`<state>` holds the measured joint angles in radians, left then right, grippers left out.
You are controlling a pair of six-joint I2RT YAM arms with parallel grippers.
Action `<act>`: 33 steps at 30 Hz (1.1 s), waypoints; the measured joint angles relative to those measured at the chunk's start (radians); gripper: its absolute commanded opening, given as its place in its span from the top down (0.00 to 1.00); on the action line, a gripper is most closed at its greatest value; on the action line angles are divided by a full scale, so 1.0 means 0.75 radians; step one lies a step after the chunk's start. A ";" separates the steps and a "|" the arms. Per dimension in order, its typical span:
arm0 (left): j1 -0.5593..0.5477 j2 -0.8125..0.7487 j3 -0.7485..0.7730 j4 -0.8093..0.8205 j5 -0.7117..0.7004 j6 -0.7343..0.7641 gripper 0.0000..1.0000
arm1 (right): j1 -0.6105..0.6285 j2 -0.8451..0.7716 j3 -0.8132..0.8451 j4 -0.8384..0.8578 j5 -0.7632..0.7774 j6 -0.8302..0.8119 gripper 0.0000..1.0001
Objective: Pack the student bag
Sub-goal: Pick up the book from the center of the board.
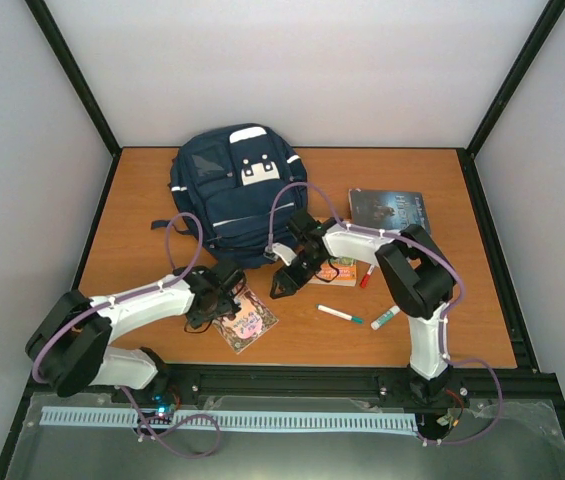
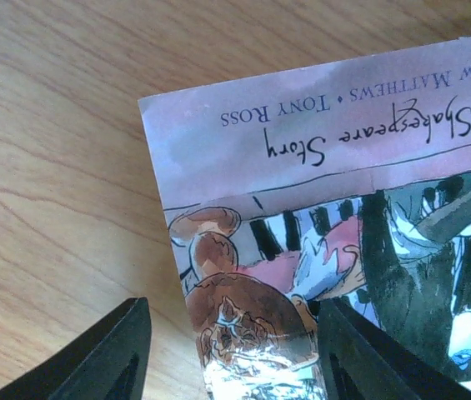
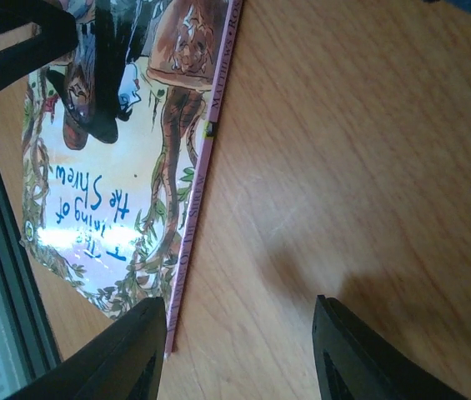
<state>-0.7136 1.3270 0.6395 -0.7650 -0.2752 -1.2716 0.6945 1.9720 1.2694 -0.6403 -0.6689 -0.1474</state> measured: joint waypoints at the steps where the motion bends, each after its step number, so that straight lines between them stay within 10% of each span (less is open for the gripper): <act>1: 0.001 0.002 0.000 0.001 0.002 -0.002 0.49 | 0.000 0.014 0.006 0.000 -0.012 0.006 0.49; 14: 0.021 0.087 0.045 0.001 0.023 0.005 0.71 | 0.042 0.088 0.037 -0.008 -0.140 0.051 0.42; 33: 0.024 0.080 -0.016 0.066 -0.011 0.013 0.76 | 0.062 0.302 0.230 -0.065 -0.475 0.085 0.41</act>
<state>-0.6952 1.3872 0.6277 -0.7155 -0.2832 -1.2617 0.7406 2.1986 1.4422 -0.6891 -1.0248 -0.0834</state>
